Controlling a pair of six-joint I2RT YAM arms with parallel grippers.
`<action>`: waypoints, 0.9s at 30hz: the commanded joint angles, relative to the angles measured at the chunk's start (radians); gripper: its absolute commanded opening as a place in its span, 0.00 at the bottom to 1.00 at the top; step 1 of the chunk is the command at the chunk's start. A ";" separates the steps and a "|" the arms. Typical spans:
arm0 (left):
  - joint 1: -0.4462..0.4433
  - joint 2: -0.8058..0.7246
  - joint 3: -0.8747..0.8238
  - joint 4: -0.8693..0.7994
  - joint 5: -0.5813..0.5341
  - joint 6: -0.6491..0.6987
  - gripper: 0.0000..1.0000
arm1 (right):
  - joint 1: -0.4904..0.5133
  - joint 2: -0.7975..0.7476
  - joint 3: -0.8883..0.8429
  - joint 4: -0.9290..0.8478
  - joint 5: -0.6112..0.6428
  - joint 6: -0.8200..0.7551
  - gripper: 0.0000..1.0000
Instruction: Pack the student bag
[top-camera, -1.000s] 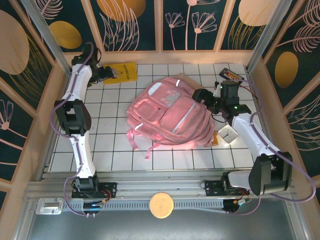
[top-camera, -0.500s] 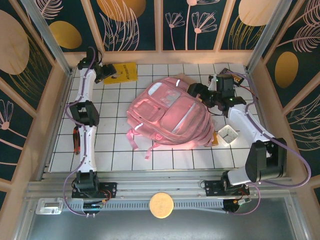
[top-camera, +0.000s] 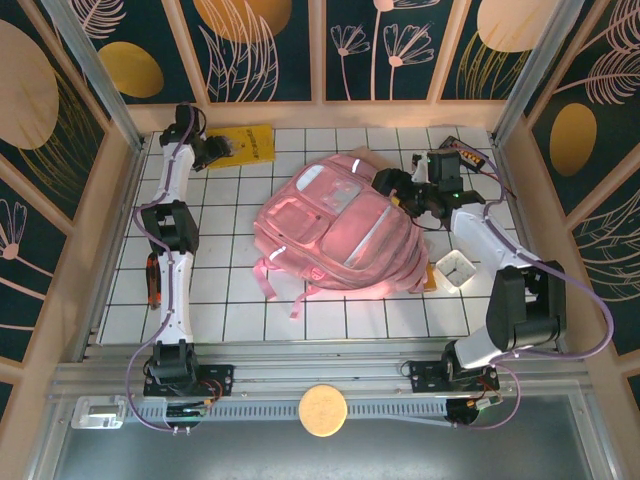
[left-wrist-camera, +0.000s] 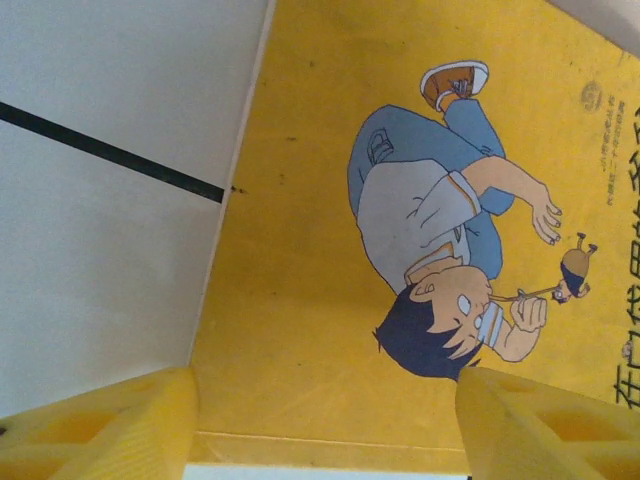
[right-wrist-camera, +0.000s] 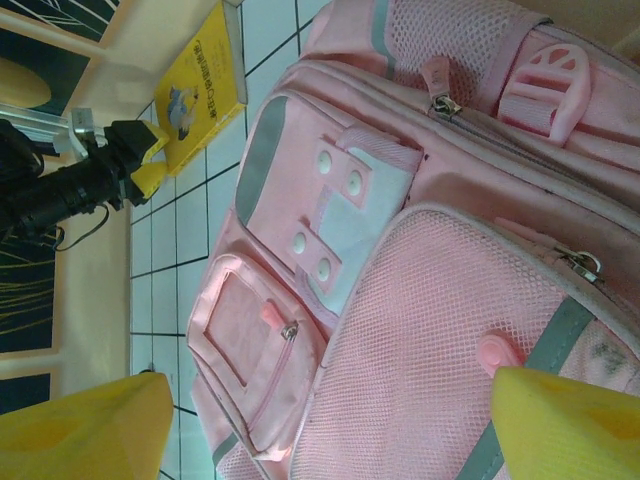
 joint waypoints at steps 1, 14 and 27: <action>0.003 0.042 -0.013 0.003 -0.023 0.005 0.60 | 0.005 0.013 0.040 0.038 -0.016 0.021 0.82; 0.003 0.047 0.000 -0.121 -0.120 0.076 0.00 | 0.022 0.004 0.027 0.067 0.014 0.067 0.81; 0.017 0.020 0.095 -0.129 -0.176 0.079 0.51 | 0.078 0.036 0.029 0.103 0.022 0.094 0.81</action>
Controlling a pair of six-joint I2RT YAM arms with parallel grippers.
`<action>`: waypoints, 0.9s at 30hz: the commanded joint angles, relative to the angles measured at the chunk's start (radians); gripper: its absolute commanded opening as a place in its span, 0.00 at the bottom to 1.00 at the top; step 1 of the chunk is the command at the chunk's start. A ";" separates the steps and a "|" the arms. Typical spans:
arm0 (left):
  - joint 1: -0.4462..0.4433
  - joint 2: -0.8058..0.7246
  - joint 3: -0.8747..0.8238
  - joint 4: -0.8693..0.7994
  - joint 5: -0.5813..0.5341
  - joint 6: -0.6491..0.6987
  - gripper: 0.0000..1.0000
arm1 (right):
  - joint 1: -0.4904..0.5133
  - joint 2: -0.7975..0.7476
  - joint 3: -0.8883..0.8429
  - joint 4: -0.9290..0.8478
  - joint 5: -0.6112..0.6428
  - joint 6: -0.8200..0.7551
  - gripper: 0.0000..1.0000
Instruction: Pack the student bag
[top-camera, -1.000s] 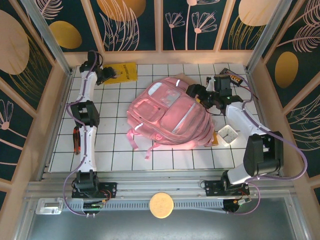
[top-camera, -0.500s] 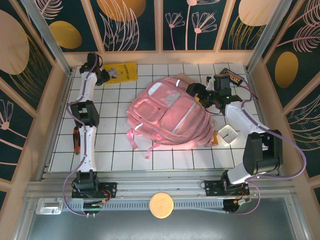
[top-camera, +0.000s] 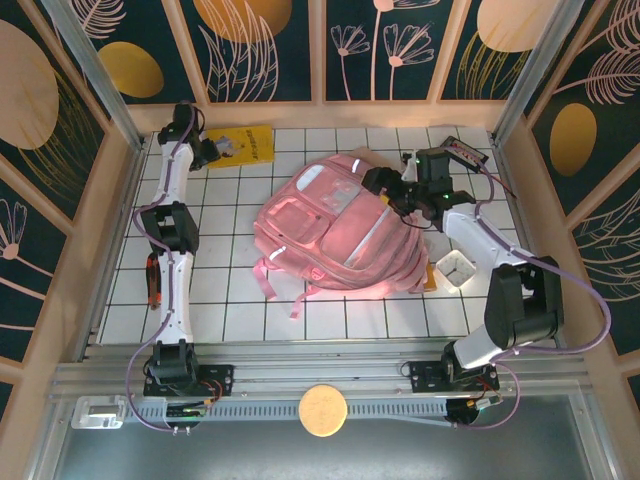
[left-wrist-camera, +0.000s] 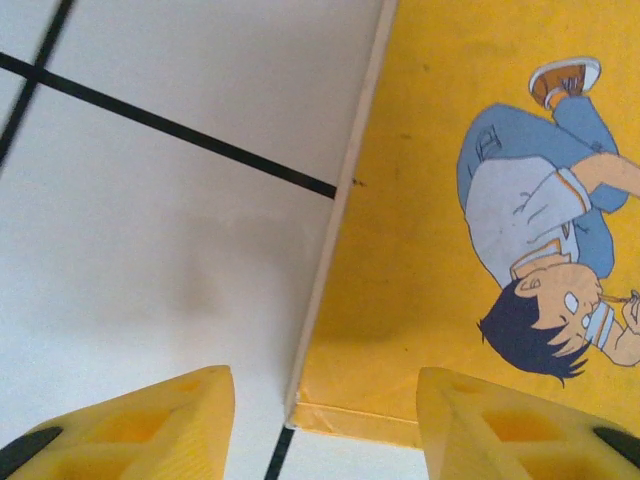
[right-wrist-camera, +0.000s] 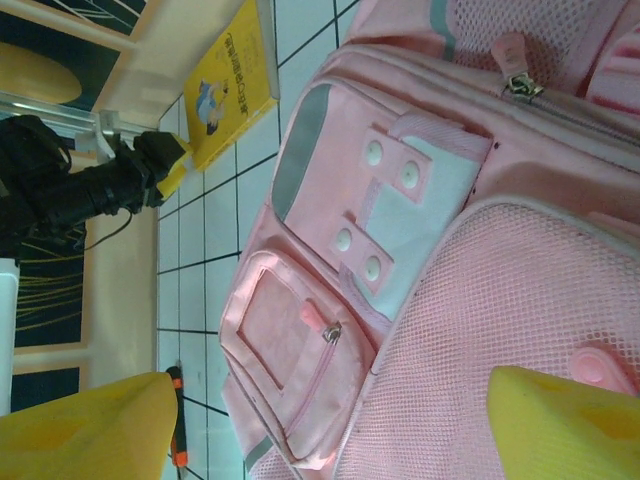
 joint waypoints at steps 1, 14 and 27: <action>0.014 0.015 0.035 -0.033 -0.019 0.008 0.51 | 0.013 0.017 0.029 0.033 0.012 0.018 0.81; 0.015 0.055 -0.062 0.070 0.119 -0.016 0.48 | 0.016 0.051 0.069 0.022 0.016 0.023 0.81; 0.015 0.088 -0.064 0.043 0.203 -0.039 0.00 | 0.015 0.073 0.103 0.009 0.024 0.017 0.81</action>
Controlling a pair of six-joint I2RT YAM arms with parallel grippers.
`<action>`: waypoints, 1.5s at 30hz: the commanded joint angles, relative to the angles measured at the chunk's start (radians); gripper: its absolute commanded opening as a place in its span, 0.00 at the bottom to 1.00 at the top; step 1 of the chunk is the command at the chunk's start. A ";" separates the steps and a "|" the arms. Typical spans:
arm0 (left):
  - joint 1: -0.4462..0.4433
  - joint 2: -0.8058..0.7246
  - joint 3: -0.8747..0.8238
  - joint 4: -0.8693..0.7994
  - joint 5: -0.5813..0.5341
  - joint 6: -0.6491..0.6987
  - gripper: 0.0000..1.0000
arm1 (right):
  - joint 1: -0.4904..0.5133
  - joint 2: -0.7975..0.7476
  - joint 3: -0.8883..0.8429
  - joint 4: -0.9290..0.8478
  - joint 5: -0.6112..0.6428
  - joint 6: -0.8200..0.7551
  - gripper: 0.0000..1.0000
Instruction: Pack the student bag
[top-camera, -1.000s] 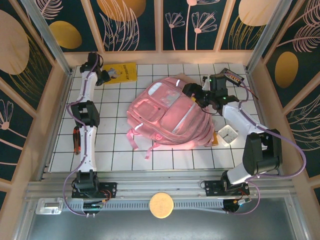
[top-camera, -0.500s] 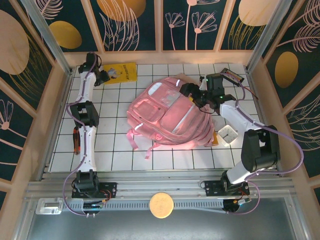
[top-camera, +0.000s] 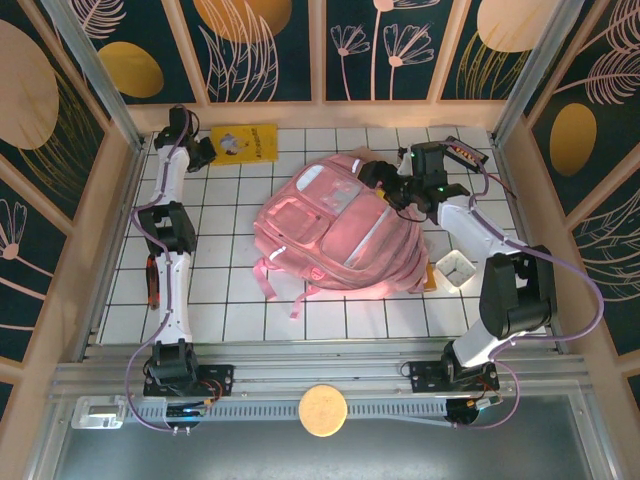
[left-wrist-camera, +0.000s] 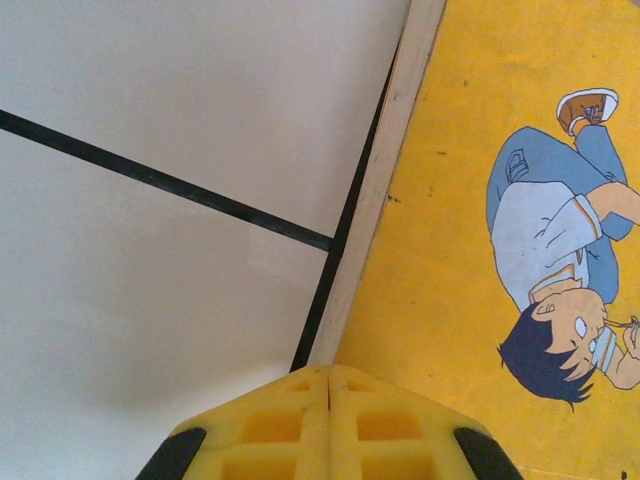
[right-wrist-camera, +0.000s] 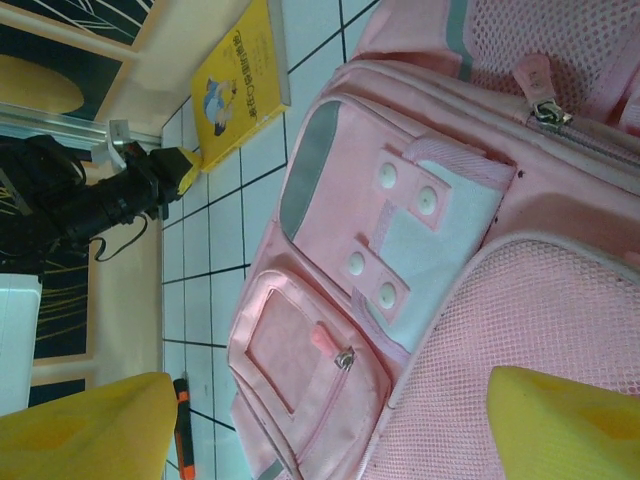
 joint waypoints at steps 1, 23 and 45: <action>-0.010 0.063 -0.010 -0.093 0.055 0.005 0.00 | 0.008 0.010 0.032 0.009 0.017 -0.003 0.81; -0.052 -0.263 0.176 -0.507 0.213 0.060 0.00 | 0.121 0.287 0.355 0.018 -0.073 -0.090 0.80; -0.021 0.010 0.174 -0.229 0.101 -0.025 0.66 | 0.186 0.323 0.299 0.051 -0.134 -0.059 0.85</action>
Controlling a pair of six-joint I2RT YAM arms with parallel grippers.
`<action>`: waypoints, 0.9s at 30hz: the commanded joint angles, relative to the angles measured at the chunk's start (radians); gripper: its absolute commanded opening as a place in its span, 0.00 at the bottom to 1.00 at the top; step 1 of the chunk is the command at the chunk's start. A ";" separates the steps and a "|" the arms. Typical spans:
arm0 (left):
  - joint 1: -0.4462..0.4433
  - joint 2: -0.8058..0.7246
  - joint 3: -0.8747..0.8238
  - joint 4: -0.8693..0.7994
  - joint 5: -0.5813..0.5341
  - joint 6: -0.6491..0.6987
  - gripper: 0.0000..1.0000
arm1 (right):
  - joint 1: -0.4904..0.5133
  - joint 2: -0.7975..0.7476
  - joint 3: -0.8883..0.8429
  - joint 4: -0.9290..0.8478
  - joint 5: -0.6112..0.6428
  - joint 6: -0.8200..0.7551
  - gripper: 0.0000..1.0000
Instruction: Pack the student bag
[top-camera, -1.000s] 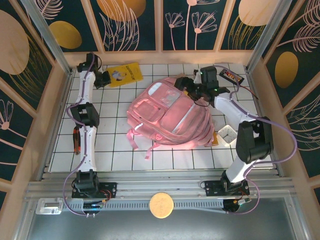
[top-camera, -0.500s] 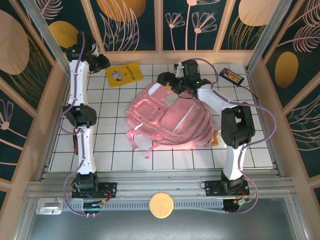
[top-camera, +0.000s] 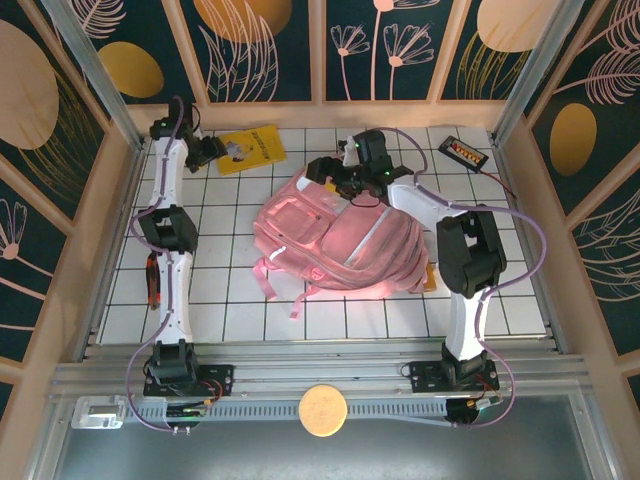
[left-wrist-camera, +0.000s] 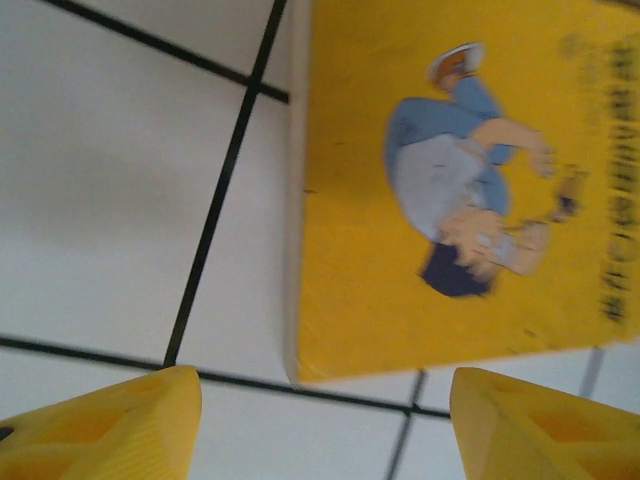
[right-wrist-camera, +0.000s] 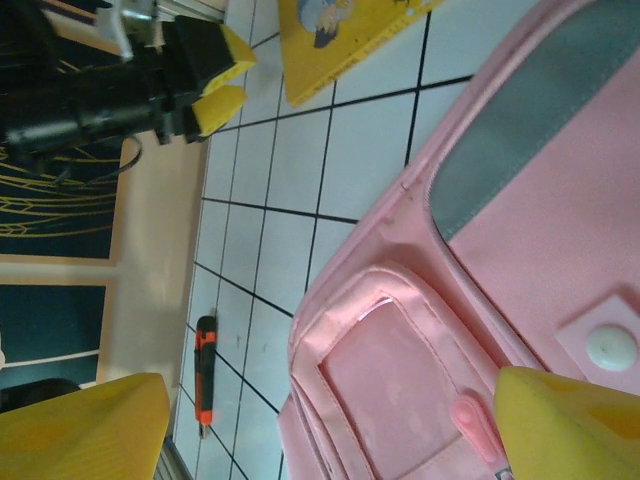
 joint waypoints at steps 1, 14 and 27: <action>-0.002 0.025 0.006 0.089 0.034 -0.034 0.66 | -0.008 -0.046 -0.025 -0.010 -0.028 -0.013 0.85; -0.005 0.021 -0.236 0.340 0.014 -0.119 0.56 | -0.059 -0.070 -0.067 -0.013 -0.047 -0.019 0.84; -0.068 0.094 -0.234 0.315 -0.003 -0.157 0.16 | -0.088 -0.112 -0.151 0.070 -0.056 0.012 0.83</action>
